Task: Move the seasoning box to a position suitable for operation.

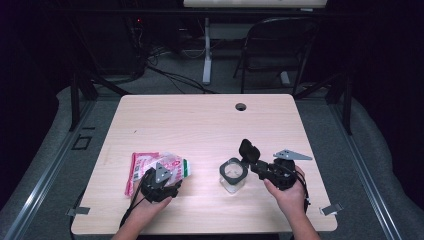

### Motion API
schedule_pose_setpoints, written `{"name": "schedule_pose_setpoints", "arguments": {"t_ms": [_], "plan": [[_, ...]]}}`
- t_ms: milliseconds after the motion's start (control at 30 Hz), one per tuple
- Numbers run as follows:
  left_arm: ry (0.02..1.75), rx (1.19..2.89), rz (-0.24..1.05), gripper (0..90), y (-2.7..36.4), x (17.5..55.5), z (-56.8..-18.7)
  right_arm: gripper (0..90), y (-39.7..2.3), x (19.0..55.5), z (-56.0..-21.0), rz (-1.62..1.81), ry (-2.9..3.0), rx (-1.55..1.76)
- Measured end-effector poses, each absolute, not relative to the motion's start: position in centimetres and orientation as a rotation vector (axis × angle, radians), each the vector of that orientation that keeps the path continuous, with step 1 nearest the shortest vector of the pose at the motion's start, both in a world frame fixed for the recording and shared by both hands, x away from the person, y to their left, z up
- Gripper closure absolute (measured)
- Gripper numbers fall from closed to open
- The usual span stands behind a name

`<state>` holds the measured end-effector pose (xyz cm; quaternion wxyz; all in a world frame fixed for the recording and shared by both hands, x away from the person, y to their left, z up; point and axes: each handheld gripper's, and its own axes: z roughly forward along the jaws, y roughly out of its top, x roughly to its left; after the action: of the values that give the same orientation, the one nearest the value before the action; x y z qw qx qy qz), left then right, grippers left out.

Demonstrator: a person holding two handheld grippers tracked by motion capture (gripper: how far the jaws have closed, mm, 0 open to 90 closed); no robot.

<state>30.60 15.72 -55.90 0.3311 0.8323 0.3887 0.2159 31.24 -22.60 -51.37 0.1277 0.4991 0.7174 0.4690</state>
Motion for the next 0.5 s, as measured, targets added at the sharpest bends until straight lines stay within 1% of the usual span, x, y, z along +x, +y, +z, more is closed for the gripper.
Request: {"name": "schedule_pose_setpoints", "arguments": {"t_ms": [333,400,500], "plan": [[1.028,2.164,0.565,41.0,15.81,31.20,-56.32,64.8,-22.60,31.02,-51.45,1.363,2.089,1.455],[1.030,2.165,0.566,43.1,15.83,31.32,-56.36,64.8,-22.70,30.91,-51.43,1.356,2.089,1.453],[1.028,2.159,0.544,49.9,16.02,31.40,-56.14,64.8,-22.75,30.79,-51.42,1.360,2.084,1.454]]}}
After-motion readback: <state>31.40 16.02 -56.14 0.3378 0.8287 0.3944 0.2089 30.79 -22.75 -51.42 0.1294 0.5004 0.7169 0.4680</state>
